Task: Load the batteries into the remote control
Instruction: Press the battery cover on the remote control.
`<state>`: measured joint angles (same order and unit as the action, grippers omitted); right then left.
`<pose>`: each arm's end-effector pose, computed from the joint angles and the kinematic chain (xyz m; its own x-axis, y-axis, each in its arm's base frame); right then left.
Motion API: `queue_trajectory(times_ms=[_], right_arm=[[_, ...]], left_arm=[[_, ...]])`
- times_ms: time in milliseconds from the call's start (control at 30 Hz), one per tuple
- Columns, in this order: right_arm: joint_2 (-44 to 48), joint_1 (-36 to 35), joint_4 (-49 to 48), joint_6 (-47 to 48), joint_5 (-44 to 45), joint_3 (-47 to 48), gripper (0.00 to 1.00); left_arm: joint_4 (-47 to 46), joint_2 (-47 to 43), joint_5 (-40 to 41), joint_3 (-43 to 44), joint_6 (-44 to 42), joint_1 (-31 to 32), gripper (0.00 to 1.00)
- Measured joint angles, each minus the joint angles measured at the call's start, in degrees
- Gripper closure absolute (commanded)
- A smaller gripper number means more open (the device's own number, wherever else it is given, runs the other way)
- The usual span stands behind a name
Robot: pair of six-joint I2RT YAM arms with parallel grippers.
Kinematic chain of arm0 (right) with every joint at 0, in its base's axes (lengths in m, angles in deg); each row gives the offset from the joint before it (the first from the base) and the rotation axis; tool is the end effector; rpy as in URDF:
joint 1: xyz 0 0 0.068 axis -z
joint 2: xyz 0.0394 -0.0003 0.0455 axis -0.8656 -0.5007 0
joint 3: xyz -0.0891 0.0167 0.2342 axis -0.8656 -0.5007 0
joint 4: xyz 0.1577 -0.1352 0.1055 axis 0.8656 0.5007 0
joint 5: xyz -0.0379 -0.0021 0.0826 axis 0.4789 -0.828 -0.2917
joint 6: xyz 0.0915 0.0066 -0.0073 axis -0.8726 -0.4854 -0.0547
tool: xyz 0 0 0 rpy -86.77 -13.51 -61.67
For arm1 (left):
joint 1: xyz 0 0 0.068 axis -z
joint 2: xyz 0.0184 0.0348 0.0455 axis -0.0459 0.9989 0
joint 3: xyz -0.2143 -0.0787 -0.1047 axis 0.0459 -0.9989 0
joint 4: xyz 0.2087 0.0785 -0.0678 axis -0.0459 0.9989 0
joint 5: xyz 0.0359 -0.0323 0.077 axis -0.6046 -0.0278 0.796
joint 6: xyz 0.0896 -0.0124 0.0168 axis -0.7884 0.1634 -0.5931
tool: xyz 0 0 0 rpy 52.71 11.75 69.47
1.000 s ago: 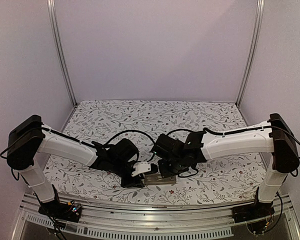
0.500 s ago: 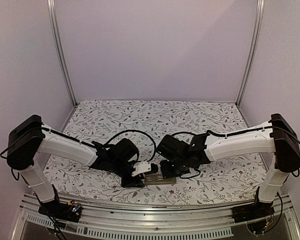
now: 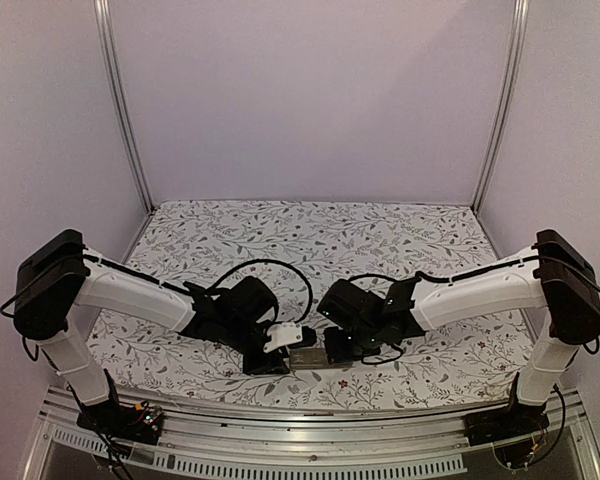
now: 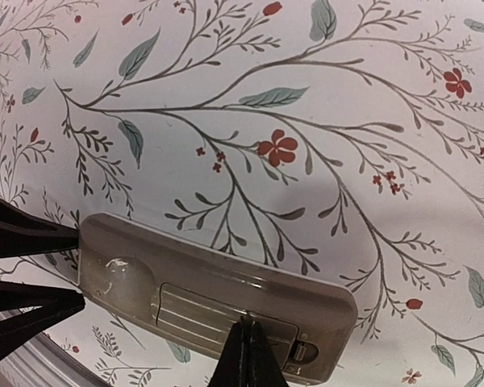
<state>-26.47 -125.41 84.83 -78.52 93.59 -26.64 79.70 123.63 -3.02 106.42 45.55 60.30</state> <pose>0.1500 0.3050 0.1147 -0.9072 -0.2104 -0.3643 -0.3106 0.9190 0.2427 0.1503 -0.2761 0.0924 -0.1105 0.8283 -0.5492 0.9926 0.1196 -0.0193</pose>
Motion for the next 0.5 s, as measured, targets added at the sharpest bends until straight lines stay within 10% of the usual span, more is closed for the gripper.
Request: queue_trajectory(times_ms=[167, 333, 500], right_arm=[[0.0, 0.0, 3.6, 1.3, 0.0, 2.4, 0.98], [2.8, 0.0, 3.7, 6.1, 0.0, 4.0, 0.38], [10.3, 1.2, 0.1, 16.5, -1.3, 0.0, 0.29]], left_arm=[[0.0, 0.0, 0.0, 0.1, 0.0, 0.0, 0.62], [0.0, 0.0, 0.0, 0.1, 0.0, 0.0, 0.6], [0.5, -0.1, 0.4, 0.1, 0.0, 0.1, 0.46]])
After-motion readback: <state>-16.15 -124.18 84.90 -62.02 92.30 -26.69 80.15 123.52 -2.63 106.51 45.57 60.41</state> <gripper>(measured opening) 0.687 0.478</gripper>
